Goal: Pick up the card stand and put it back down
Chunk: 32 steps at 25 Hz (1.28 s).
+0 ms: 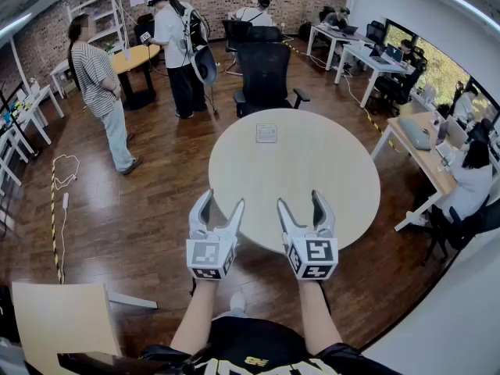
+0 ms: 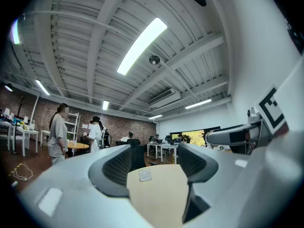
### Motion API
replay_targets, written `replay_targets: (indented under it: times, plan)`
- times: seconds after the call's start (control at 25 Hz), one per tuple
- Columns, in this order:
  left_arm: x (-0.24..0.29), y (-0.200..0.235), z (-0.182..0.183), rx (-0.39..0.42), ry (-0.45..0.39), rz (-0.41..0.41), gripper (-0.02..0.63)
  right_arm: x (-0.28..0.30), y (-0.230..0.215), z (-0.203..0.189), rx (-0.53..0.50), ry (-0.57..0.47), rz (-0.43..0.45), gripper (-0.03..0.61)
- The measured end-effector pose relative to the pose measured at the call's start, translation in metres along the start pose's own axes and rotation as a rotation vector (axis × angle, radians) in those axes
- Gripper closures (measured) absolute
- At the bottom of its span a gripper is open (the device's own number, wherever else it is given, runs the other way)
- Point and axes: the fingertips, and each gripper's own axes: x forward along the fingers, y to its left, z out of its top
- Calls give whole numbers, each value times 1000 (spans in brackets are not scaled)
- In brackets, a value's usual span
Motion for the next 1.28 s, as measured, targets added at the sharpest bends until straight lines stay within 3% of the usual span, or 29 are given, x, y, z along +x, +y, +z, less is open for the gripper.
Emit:
replay_targets:
  times: [0.28, 0.48, 0.72, 1.28]
  plan:
    - [41, 32, -5, -18, -2, -75, 302, 63, 24, -15, 15, 51, 11, 226]
    - [70, 40, -39, -62, 39, -100, 302, 86, 17, -40, 6, 87, 8, 227]
    - [113, 55, -57, -66, 69, -77, 302, 115, -20, -48, 39, 66, -24, 227]
    - [289, 54, -71, -43, 95, -14, 302, 255, -135, -76, 95, 84, 68, 227]
